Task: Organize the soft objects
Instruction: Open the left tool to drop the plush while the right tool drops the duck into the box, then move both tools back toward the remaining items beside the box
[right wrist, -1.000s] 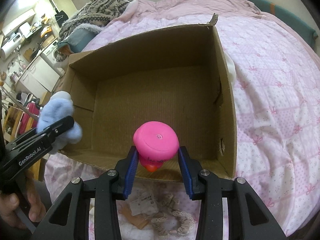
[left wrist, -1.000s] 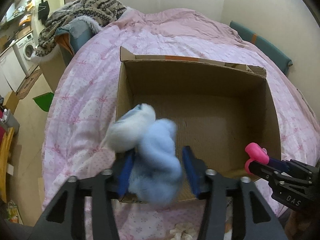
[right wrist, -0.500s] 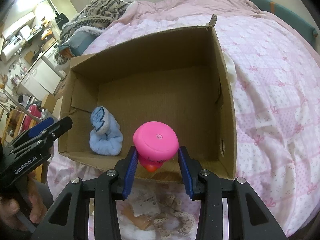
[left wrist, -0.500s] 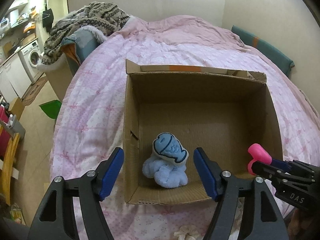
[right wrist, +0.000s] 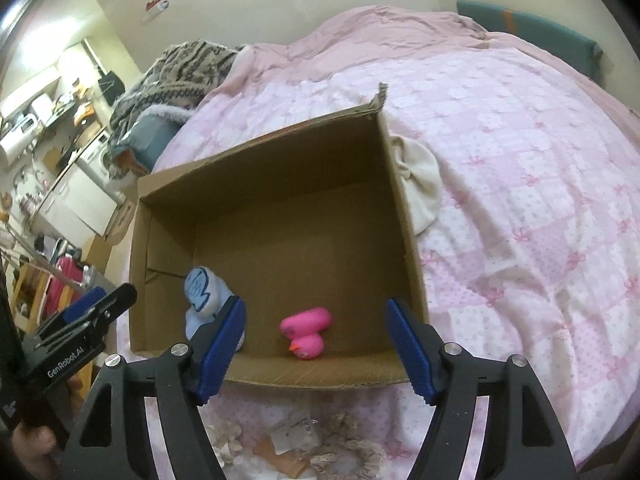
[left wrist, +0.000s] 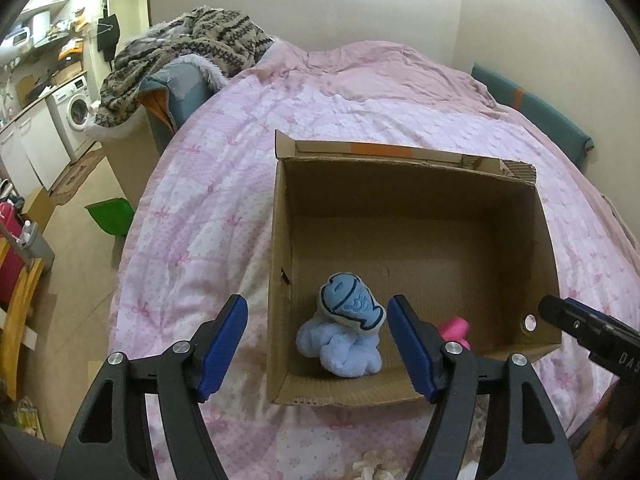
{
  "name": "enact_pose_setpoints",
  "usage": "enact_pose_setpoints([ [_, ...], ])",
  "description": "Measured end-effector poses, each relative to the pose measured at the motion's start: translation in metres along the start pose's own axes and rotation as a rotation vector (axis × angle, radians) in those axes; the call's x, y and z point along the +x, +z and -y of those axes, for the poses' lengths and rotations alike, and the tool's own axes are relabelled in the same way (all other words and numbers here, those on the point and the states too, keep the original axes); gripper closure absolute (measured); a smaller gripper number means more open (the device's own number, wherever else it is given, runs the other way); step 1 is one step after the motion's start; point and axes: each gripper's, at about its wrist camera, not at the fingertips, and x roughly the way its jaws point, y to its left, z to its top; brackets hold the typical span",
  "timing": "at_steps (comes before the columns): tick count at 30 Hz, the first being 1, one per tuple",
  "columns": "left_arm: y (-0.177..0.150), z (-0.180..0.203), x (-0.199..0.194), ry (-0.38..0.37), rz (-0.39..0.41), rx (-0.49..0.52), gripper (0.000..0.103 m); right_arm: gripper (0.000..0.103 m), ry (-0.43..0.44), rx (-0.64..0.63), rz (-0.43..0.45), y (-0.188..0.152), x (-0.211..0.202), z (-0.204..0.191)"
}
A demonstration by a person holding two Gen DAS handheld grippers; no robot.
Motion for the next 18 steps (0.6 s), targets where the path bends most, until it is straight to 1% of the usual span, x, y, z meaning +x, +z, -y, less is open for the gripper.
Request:
enact_pose_setpoints([
  [5,-0.004,-0.001,-0.006,-0.003,-0.015,0.008,0.033,0.026,-0.005,0.009,0.006,-0.002,-0.009,0.001],
  [10,-0.007,-0.003,-0.019,-0.005,-0.023,0.022,0.033,0.026,-0.003,-0.011,0.016,-0.008,-0.023,-0.002],
  [18,-0.025,-0.016,-0.038,0.008,-0.044,-0.016,0.033,0.026,-0.004,-0.005,0.002,-0.022,-0.034,-0.001],
])
